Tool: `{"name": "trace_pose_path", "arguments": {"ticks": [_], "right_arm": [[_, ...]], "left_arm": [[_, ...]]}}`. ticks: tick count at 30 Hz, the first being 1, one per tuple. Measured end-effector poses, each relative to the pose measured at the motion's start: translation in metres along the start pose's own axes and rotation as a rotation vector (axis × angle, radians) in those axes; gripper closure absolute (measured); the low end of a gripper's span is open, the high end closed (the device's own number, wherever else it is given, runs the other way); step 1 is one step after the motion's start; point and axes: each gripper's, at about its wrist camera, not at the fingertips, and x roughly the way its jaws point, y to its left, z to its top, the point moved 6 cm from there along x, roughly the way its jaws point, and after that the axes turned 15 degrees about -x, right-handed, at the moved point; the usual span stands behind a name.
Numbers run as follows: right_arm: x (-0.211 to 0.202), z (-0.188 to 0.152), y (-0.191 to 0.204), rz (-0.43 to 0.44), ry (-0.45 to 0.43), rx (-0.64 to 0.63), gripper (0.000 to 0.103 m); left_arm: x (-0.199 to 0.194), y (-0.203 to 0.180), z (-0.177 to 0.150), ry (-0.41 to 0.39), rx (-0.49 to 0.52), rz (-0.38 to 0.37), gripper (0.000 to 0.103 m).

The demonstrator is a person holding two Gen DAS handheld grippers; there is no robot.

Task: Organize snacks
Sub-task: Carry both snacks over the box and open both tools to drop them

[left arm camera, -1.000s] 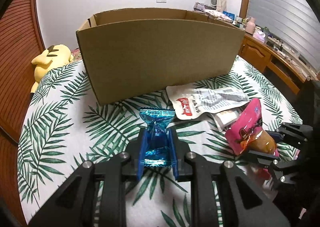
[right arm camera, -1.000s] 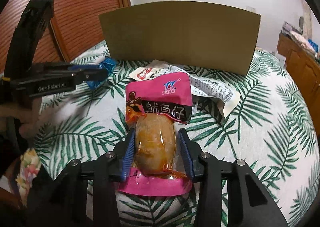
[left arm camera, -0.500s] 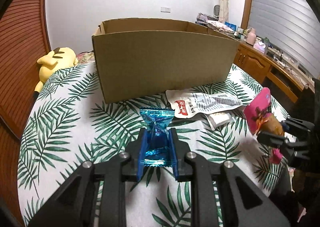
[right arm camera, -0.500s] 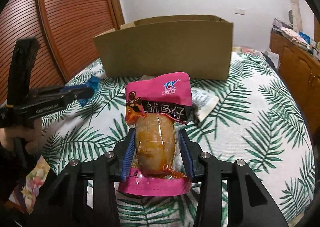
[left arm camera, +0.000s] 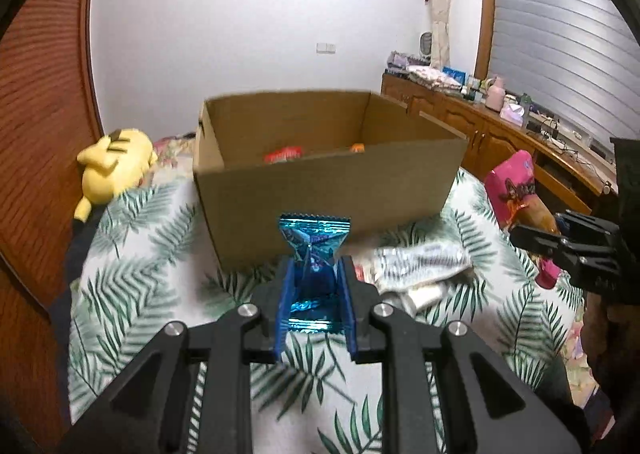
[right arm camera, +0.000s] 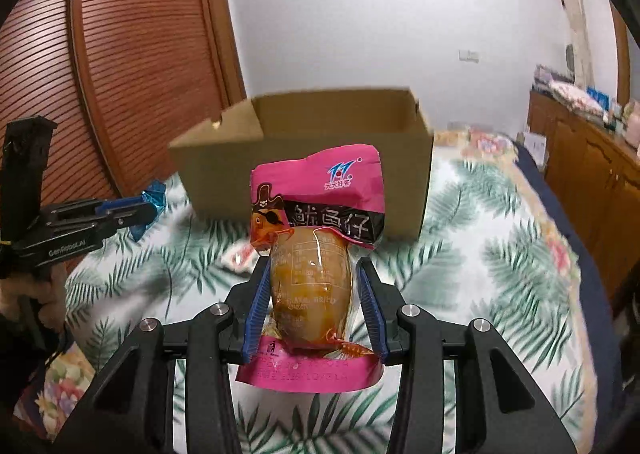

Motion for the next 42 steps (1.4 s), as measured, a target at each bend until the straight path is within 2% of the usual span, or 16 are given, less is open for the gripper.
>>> {"name": "trace_pose_path", "arguments": {"ticks": [6, 13, 25, 31, 42], "right_arm": [[0.001, 0.030, -0.011, -0.003, -0.031, -0.032, 0.060], [0.027, 0.065, -0.017, 0.010, -0.029, -0.084, 0.060], [0.073, 0.096, -0.045, 0.017, -0.006, -0.059, 0.060], [0.094, 0.095, -0.049, 0.025, 0.023, -0.046, 0.060], [0.126, 0.099, -0.066, 0.055, 0.065, 0.014, 0.059]], "left_arm": [[-0.003, -0.012, 0.035, -0.032, 0.030, -0.019, 0.083], [0.017, -0.028, 0.082, -0.061, 0.077, -0.010, 0.083], [0.064, -0.023, 0.140, -0.024, -0.001, -0.028, 0.083], [0.080, -0.019, 0.146, -0.012, -0.002, -0.002, 0.083], [0.089, -0.010, 0.130, 0.015, -0.016, 0.017, 0.077]]}}
